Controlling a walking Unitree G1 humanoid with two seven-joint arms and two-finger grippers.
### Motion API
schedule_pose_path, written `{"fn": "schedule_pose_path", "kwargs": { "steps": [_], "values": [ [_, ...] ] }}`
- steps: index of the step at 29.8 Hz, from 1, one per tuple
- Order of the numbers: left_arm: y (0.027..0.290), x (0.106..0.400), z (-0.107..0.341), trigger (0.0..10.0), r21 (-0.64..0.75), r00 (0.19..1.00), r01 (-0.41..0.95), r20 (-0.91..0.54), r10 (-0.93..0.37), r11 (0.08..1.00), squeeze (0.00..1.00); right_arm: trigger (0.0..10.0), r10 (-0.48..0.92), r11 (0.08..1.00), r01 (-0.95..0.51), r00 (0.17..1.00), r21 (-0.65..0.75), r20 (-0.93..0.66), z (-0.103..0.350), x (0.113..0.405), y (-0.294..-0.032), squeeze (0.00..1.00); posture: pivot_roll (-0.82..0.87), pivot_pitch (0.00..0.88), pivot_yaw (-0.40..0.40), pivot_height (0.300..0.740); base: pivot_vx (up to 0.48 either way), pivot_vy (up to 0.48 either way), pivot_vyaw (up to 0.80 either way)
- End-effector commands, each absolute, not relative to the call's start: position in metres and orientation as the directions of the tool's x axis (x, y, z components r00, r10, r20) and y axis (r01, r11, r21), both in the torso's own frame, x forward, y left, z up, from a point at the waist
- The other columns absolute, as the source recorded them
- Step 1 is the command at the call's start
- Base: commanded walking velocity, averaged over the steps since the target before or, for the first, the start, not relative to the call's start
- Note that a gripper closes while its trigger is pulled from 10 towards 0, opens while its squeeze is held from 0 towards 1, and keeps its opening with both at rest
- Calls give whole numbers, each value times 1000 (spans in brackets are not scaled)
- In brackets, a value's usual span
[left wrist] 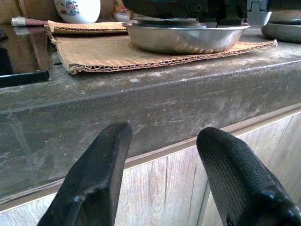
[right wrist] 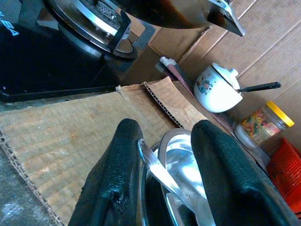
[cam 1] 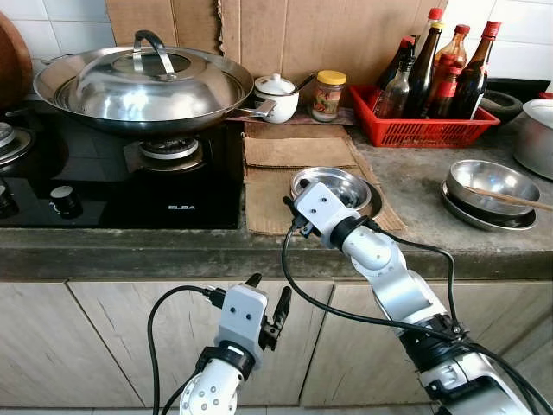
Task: Kitchen organization
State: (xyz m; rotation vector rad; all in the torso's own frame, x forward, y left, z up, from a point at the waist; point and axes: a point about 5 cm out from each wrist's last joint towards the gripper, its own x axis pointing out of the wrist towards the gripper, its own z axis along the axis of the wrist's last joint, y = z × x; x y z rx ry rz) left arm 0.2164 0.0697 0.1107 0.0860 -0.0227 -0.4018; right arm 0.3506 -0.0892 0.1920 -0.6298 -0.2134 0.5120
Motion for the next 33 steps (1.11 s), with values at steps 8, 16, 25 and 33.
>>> {"fn": "schedule_pose_path", "kwargs": {
  "steps": [8, 16, 25, 33],
  "values": [
    [70, 216, 114, 10000, 86, 923, 381, 13, -383, 921, 0, 10000, 530, 650, -399, 848, -647, 10, 192, 353, -87, 0, 26, 0, -97, 740, 0, 0, 0],
    [70, 217, 113, 10000, 88, 925, 377, 11, -380, 922, 0, 0, 516, 660, -384, 856, -646, 18, 194, 355, -89, 0, 25, 0, -96, 740, 0, 0, 0],
    [71, 218, 114, 10000, 92, 927, 371, 16, -374, 924, 0, 0, 512, 665, -368, 858, -650, 38, 198, 357, -91, 0, 24, 0, -97, 740, 0, 0, 0],
    [72, 221, 116, 10000, 93, 929, 365, 26, -368, 926, 0, 0, 418, 820, -273, 886, -503, 200, 219, 358, -99, 0, 31, 0, -97, 740, 0, 0, 0]
  ]
}}
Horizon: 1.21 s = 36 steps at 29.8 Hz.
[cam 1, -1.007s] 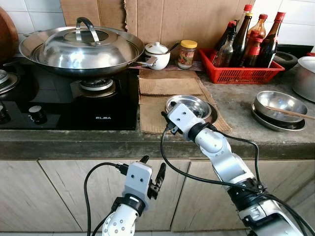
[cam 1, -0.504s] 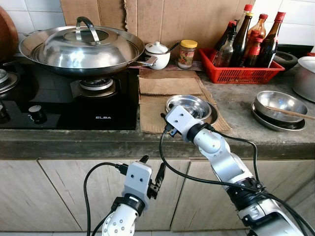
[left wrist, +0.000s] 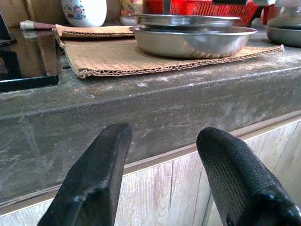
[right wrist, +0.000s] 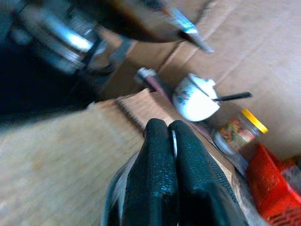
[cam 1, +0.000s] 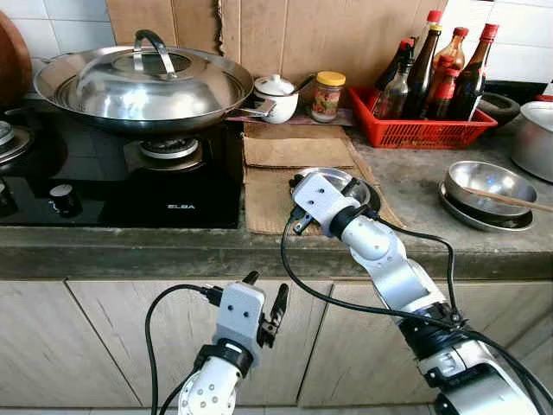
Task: Kitchen organization
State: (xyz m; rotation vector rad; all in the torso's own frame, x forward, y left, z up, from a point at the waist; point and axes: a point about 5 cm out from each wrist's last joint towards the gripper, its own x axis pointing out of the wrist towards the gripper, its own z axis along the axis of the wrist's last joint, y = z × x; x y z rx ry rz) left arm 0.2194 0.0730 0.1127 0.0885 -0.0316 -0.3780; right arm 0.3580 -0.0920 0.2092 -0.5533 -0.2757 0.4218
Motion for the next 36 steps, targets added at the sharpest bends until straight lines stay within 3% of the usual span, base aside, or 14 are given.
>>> {"fn": "schedule_pose_path", "kwargs": {
  "steps": [1, 13, 17, 23, 36],
  "values": [
    [72, 221, 116, 10000, 94, 930, 364, 25, -368, 927, 0, 0, 408, 836, -265, 886, -481, 221, 222, 357, -100, 0, 30, 0, -97, 740, 0, 0, 0],
    [74, 223, 115, 10000, 103, 928, 367, 23, -371, 925, 0, 0, 166, 981, -86, 836, -173, 523, 256, 323, -120, 0, 22, 0, -77, 740, 0, 0, 0],
    [74, 224, 115, 10000, 105, 928, 368, 23, -372, 924, 0, 0, 151, 984, -76, 838, -161, 525, 256, 320, -120, 0, 21, 0, -75, 740, 0, 0, 0],
    [74, 226, 115, 10000, 110, 927, 369, 23, -374, 923, 0, 0, -22, 970, 156, 822, -187, 569, 252, 300, -139, 0, 14, 0, -64, 740, 0, 0, 0],
    [75, 227, 116, 10000, 108, 925, 373, 31, -378, 922, 0, 0, -104, 957, 225, 855, -184, 508, 233, 284, -159, 0, 4, 0, -57, 740, 0, 0, 0]
  ]
}}
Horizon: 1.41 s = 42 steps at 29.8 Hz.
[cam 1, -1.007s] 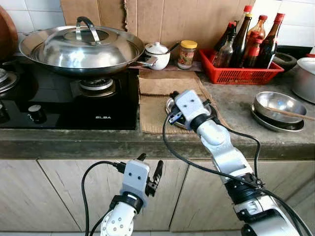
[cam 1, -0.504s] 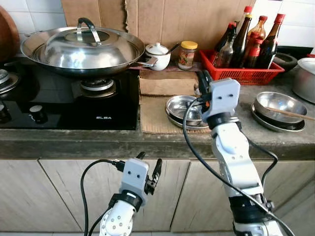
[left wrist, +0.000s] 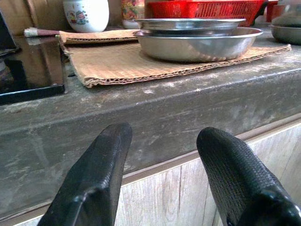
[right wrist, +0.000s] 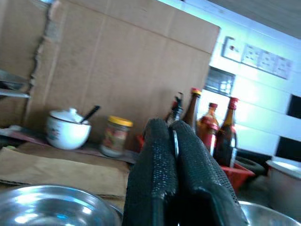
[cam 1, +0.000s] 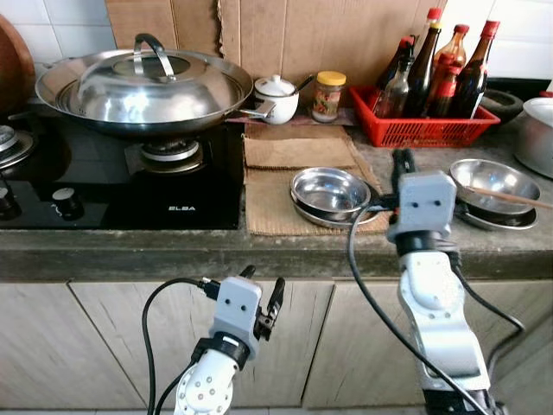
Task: Kitchen organization
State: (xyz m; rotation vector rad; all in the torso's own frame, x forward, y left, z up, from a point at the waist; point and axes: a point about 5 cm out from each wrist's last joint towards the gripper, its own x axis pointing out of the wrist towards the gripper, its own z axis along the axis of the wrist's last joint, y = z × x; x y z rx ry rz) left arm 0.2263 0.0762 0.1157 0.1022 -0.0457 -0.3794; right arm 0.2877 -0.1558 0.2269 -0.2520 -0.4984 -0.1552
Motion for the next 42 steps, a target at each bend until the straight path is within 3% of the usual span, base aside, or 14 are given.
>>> {"fn": "schedule_pose_path", "kwargs": {
  "steps": [1, 7, 35, 36, 37, 39, 41, 42],
  "values": [
    [75, 227, 117, 10000, 107, 924, 375, 34, -381, 921, 0, 0, -107, 964, 212, 862, -159, 495, 231, 284, -158, 0, 3, 0, -54, 740, 0, 0, 0],
    [73, 227, 117, 10000, 110, 920, 385, 40, -391, 916, 0, 0, -104, 977, 181, 871, -117, 480, 229, 281, -155, 0, 7, 0, -54, 740, 0, 0, 0],
    [73, 226, 115, 10000, 114, 919, 387, 31, -392, 915, 0, 0, -50, 985, 112, 915, -133, 401, 216, 280, -150, 0, 0, 0, -51, 740, -286, 0, 0],
    [73, 226, 115, 10000, 115, 919, 387, 30, -392, 915, 0, 3373, -41, 987, 96, 925, -129, 377, 211, 280, -149, 0, 0, 0, -51, 740, -296, 0, 0],
    [72, 226, 115, 10000, 115, 919, 387, 30, -392, 915, 0, 5255, -21, 990, 67, 940, -122, 342, 204, 280, -147, 0, 1, 0, -55, 740, -296, 0, 0],
    [72, 225, 115, 10000, 115, 919, 387, 30, -392, 915, 0, 5255, -13, 991, 55, 943, -118, 331, 201, 280, -146, 0, 1, 0, -55, 740, -296, 0, 0],
    [72, 225, 115, 10000, 115, 919, 387, 30, -392, 915, 0, 10000, 12, 993, 25, 955, -118, 298, 194, 279, -143, 0, 3, 0, -55, 740, -294, 0, 0],
    [72, 225, 115, 10000, 116, 919, 387, 30, -392, 915, 0, 10000, 32, 993, 2, 959, -118, 283, 190, 278, -142, 0, 3, 0, -56, 740, -292, 0, 0]
  ]
}}
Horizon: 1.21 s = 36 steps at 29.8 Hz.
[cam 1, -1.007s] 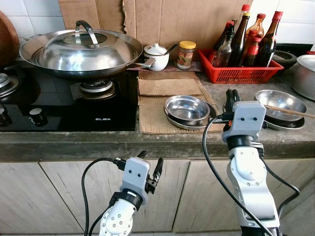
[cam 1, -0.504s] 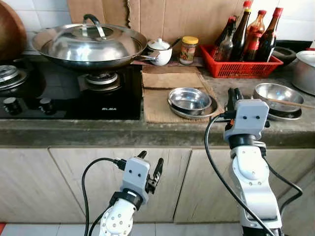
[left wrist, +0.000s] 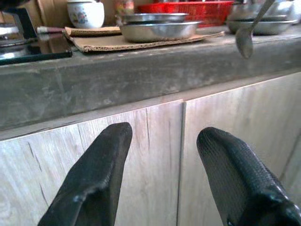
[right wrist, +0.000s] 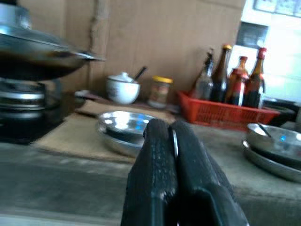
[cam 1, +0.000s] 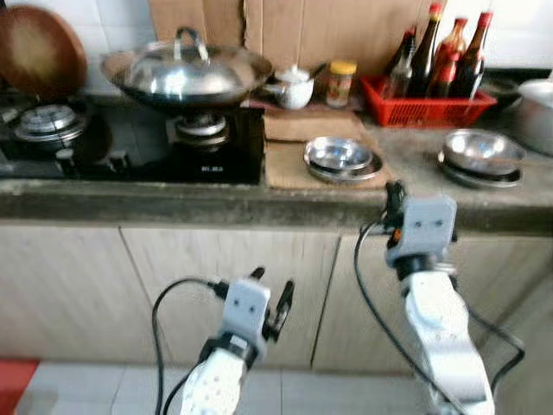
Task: Kitchen organization
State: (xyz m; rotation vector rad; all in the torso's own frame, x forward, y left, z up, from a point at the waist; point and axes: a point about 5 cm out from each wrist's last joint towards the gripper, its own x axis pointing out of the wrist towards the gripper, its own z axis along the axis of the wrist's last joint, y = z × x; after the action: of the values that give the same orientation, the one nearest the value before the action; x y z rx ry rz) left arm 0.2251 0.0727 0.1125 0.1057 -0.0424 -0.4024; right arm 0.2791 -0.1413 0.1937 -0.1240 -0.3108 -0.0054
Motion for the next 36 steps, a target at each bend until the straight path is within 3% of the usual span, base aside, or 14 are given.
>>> {"fn": "schedule_pose_path", "kwargs": {
  "steps": [1, 12, 17, 28, 29, 30, 31, 32, 33, 36],
  "values": [
    [72, 225, 115, 10000, 116, 919, 387, 30, -393, 915, 0, 10000, 46, 993, -14, 961, -117, 274, 187, 278, -140, 0, 3, 0, -56, 740, -292, 0, 0],
    [72, 224, 113, 10000, 135, 916, 394, 27, -401, 909, 0, 10000, 229, 970, -212, 962, -121, 147, 152, 261, -125, 0, 1, 0, -55, 740, -300, 0, 0],
    [71, 223, 114, 10000, 191, 909, 393, 65, -411, 900, 0, 10000, 250, 964, -233, 960, -131, 130, 147, 255, -122, 0, 6, 0, -50, 740, -295, 0, 0],
    [69, 221, 111, 10000, 137, 910, 406, 27, -413, 904, 0, 10000, 278, 958, -267, 954, -102, 116, 142, 247, -119, 0, 4, 0, -53, 740, -295, 0, 0],
    [69, 222, 111, 10000, 135, 910, 406, 27, -413, 904, 0, 9294, 284, 956, -273, 952, -104, 112, 141, 246, -119, 0, 3, 0, -54, 740, -304, 0, 0],
    [69, 222, 111, 10000, 135, 910, 406, 27, -413, 904, 0, 9294, 284, 956, -273, 952, -104, 112, 141, 246, -119, 0, 3, 0, -54, 740, -304, 0, 0],
    [69, 222, 111, 10000, 134, 911, 405, 26, -412, 904, 0, 3137, 285, 956, -274, 952, -105, 111, 140, 245, -119, 0, 3, 0, -55, 740, -296, 0, 0],
    [69, 222, 111, 10000, 134, 911, 405, 26, -412, 904, 0, 3137, 285, 956, -274, 952, -105, 111, 140, 245, -119, 0, 3, 0, -55, 740, -296, 0, 0],
    [69, 222, 110, 10000, 133, 912, 404, 25, -410, 905, 0, 0, 286, 956, -275, 952, -103, 110, 140, 244, -119, 0, 3, 0, -54, 740, -296, 0, 0],
    [70, 222, 110, 10000, 131, 913, 401, 23, -407, 907, 0, 0, 288, 954, -276, 951, -112, 108, 139, 242, -119, 0, 1, 0, -57, 740, -292, 0, 0]
  ]
}}
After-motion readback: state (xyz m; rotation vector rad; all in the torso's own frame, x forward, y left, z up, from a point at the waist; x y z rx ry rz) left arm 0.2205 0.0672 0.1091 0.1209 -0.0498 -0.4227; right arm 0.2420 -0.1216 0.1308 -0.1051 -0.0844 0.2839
